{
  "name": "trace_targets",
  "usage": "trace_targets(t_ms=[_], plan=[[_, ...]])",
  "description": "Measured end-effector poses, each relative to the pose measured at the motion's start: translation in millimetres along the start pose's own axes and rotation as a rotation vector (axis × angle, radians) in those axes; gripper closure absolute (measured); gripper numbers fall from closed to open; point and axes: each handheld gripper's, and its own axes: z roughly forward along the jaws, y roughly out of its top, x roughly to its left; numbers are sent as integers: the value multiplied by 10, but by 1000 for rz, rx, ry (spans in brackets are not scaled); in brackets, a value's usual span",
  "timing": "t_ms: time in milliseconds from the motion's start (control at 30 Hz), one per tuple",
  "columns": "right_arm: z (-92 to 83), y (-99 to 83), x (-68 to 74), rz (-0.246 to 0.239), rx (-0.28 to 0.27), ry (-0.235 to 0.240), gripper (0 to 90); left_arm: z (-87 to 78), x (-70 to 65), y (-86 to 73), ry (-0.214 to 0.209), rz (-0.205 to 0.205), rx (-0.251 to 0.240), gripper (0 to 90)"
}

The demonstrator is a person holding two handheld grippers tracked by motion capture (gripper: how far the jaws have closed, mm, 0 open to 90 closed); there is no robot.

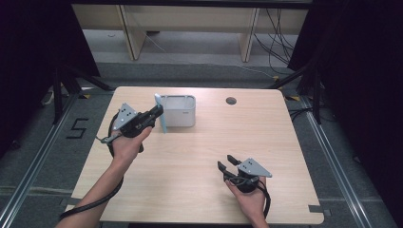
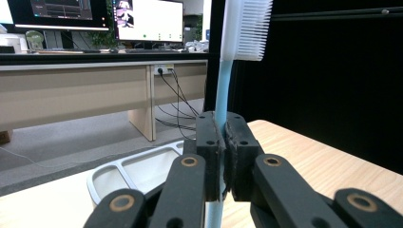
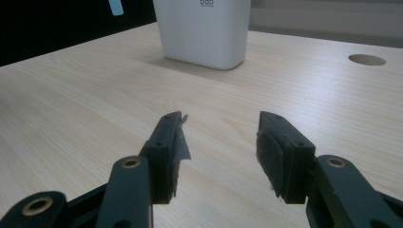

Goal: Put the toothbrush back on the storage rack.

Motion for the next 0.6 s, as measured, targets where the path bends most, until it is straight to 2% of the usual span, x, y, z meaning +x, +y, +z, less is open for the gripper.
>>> trace_targets(t_ms=[133, 233, 267, 433, 467, 500, 600], plan=[[2, -13, -5, -40, 8, -22, 516, 12, 19, 35, 7, 4, -10, 852], [25, -35, 1, -34, 2, -11, 514, 23, 33, 62, 12, 1, -20, 852], [16, -36, 12, -22, 26, -12, 513, 25, 37, 69, 15, 2, -22, 852], [22, -39, 11, -20, 12, -6, 510, 40, 63, 117, 21, 10, -31, 852], [23, -39, 1, -40, -1, -21, 509, 46, 66, 126, 23, 10, -36, 852], [20, -39, 11, -25, 11, -13, 508, 49, 68, 135, 25, 12, -36, 852], [23, -38, 12, -25, 13, -13, 507, 66, 76, 154, 26, 12, -39, 853]])
